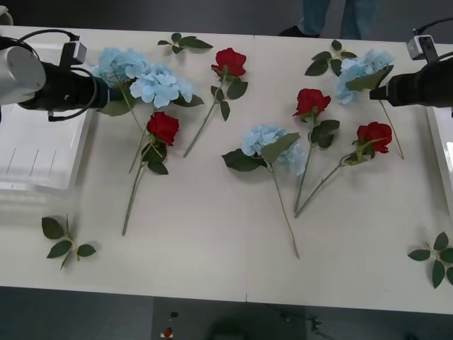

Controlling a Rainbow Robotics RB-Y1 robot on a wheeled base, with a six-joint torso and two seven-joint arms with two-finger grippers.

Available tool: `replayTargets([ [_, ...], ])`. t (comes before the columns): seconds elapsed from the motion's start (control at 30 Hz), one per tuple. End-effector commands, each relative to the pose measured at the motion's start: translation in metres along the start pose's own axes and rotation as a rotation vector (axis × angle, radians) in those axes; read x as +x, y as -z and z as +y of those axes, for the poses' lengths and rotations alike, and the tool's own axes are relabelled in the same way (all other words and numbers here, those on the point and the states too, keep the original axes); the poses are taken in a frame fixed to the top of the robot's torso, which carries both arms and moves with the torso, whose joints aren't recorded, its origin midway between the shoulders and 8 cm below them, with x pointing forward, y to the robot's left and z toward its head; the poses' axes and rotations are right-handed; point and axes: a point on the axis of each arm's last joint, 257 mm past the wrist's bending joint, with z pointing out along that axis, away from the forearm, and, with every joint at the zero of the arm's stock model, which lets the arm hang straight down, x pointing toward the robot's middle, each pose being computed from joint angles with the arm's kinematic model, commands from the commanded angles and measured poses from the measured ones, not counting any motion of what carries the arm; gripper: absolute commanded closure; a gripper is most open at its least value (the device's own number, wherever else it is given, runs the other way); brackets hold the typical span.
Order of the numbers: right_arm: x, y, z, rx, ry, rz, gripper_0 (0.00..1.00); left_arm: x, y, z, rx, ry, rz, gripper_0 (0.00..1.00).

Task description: Put the red flowers into the right box and the blue flowers into the left box

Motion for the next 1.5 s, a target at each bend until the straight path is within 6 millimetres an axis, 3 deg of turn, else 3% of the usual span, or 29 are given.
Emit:
replayTargets([
  [0.03, -0.016, -0.009, -0.002, 0.049, -0.050, -0.027, 0.00, -0.028, 0.003, -0.018, 0.012, 0.022, -0.051, 0.00],
  [0.23, -0.021, -0.028, -0.008, 0.147, -0.032, -0.055, 0.00, -0.018, -0.014, -0.034, -0.014, 0.020, -0.036, 0.00],
  [0.63, -0.010, -0.040, -0.026, 0.301, 0.021, -0.047, 0.00, 0.000, -0.041, -0.065, -0.079, -0.018, -0.019, 0.01],
  [0.77, -0.008, -0.040, -0.033, 0.349, 0.029, -0.056, 0.00, 0.002, -0.044, -0.067, -0.108, -0.051, -0.018, 0.31],
  [0.8, -0.008, -0.040, -0.033, 0.357, 0.034, -0.056, 0.00, 0.003, -0.045, -0.066, -0.115, -0.056, -0.017, 0.43],
  [0.9, 0.007, -0.044, -0.036, 0.384, 0.045, -0.029, 0.00, 0.002, -0.045, -0.065, -0.131, -0.070, -0.020, 0.99],
  [1.07, 0.028, -0.051, -0.036, 0.402, 0.058, -0.011, 0.00, 0.000, -0.045, -0.067, -0.127, -0.070, -0.025, 1.00],
  [1.17, 0.041, -0.055, -0.040, 0.416, 0.055, -0.022, 0.00, -0.011, -0.039, -0.067, -0.122, -0.078, -0.051, 1.00],
  [1.3, 0.043, -0.056, -0.043, 0.425, 0.069, -0.031, 0.02, -0.033, -0.026, -0.065, -0.119, -0.094, -0.094, 1.00],
  [1.33, 0.044, -0.056, -0.043, 0.426, 0.067, -0.033, 0.31, -0.041, -0.020, -0.065, -0.116, -0.104, -0.112, 1.00],
  [1.37, 0.044, -0.056, -0.043, 0.426, 0.064, -0.033, 0.71, -0.052, -0.012, -0.063, -0.116, -0.114, -0.135, 1.00],
  [1.4, 0.043, -0.056, -0.043, 0.426, 0.062, -0.035, 0.88, -0.059, -0.007, -0.063, -0.113, -0.116, -0.148, 1.00],
  [1.43, 0.043, -0.056, -0.043, 0.426, 0.060, -0.036, 1.00, -0.070, 0.002, -0.062, -0.103, -0.114, -0.169, 1.00],
  [1.5, 0.043, -0.056, -0.043, 0.424, 0.056, -0.037, 1.00, -0.086, 0.018, -0.058, -0.092, -0.111, -0.200, 1.00],
])
